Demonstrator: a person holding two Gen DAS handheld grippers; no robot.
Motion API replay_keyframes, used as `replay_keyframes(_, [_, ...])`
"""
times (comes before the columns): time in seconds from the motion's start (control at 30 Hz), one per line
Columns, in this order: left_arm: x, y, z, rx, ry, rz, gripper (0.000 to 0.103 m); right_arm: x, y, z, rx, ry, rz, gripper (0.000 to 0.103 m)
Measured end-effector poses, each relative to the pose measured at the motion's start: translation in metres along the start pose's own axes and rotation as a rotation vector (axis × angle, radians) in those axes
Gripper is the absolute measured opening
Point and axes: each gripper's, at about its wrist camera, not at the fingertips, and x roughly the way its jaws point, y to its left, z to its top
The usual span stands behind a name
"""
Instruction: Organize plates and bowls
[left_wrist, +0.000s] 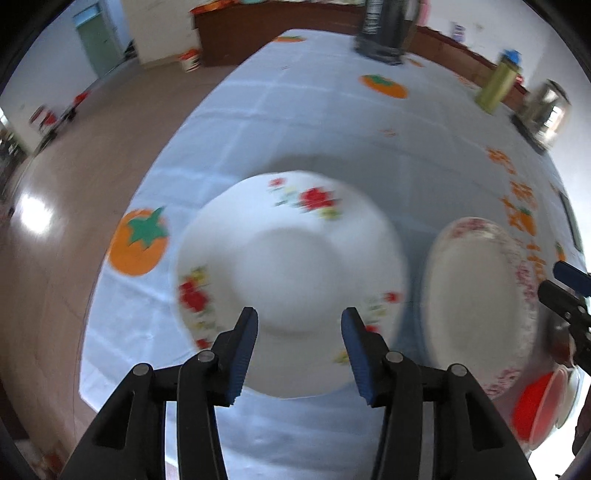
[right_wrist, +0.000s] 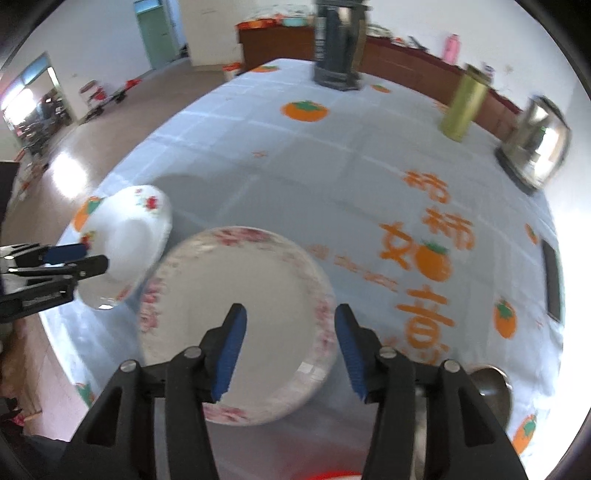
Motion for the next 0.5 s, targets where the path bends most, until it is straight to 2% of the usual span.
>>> replay_keyframes(0.23, [0.011, 0.054, -0.005, -0.115, 0.036, 0.053, 0.05, 0.021, 0.052, 0.025, -0.088, 0.019, 0.091, 0.048])
replay_keyframes(0.5, [0.023, 0.086, -0.003, -0.178, 0.057, 0.043, 0.05, 0.05, 0.094, 0.055, -0.128, 0.049, 0.156, 0.039])
